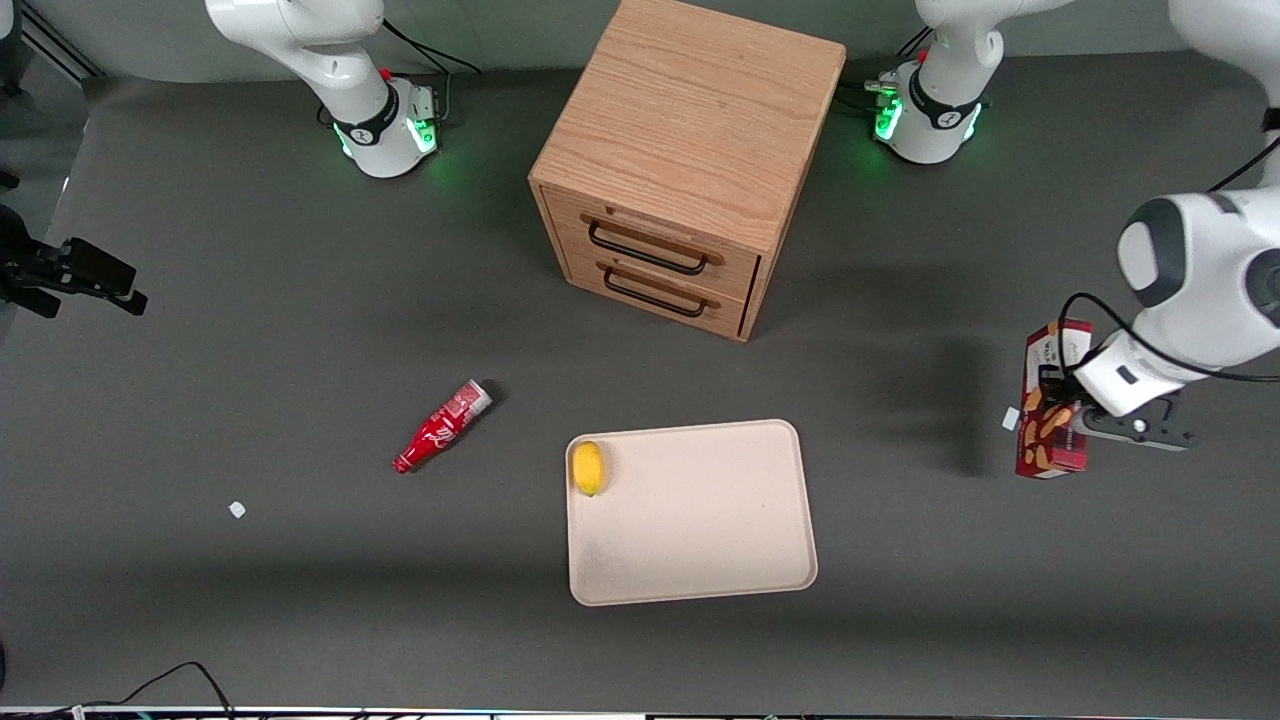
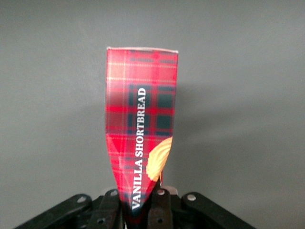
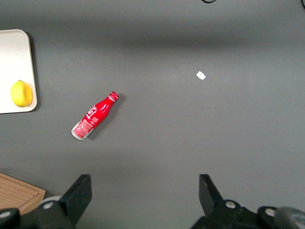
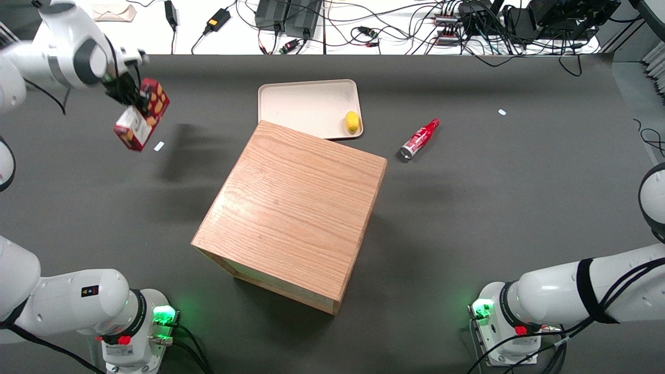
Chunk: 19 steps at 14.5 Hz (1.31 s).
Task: Place red cookie box on tray
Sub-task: 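Carry the box with the left gripper over the cream tray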
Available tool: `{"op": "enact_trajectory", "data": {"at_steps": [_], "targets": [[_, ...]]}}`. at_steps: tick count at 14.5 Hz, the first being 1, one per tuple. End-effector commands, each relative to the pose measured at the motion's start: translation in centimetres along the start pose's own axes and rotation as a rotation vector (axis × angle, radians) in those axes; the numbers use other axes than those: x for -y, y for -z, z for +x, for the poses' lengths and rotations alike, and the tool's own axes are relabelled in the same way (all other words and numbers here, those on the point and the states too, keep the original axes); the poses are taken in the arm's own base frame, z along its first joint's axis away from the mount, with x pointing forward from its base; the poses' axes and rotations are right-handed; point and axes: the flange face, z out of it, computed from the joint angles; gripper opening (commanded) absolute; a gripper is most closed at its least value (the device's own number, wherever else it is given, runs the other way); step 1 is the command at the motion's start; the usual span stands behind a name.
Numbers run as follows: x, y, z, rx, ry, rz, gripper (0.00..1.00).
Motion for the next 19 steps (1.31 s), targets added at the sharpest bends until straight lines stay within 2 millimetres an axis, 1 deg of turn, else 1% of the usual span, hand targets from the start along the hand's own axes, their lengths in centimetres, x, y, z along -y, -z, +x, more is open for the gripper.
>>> {"op": "enact_trajectory", "data": {"at_steps": [1,3,5,6,8,9,10,11,12,13,15,16,17,18,19], "targets": [[-4.4,5.9,3.7,-0.015,0.084,-0.043,0.0],[-8.5,7.7,6.4,-0.032,0.146,-0.055,0.0],[-13.4,8.7,9.6,-0.05,0.2,-0.073,0.0],[-16.4,8.2,11.2,-0.041,0.239,-0.085,0.0],[-22.2,5.5,14.2,-0.027,0.344,-0.108,0.0],[-24.6,3.8,15.5,-0.029,0.379,-0.115,0.0],[-26.4,1.7,16.4,-0.026,0.393,-0.102,0.0],[-27.8,-0.5,16.8,-0.024,0.393,-0.078,0.0],[-28.4,-2.7,16.9,-0.014,0.39,-0.05,0.0],[-29.1,-4.2,17.0,-0.02,0.377,-0.039,0.0],[-31.2,-7.2,16.6,-0.006,0.337,-0.001,0.0],[-31.5,-8.3,16.6,0.0,0.348,-0.002,0.0],[-32.0,-8.6,16.6,-0.017,0.349,-0.01,0.0],[-33.1,-9.5,16.4,-0.016,0.333,-0.008,0.0],[-33.2,-10.1,16.4,-0.017,0.333,-0.01,0.0]]}}
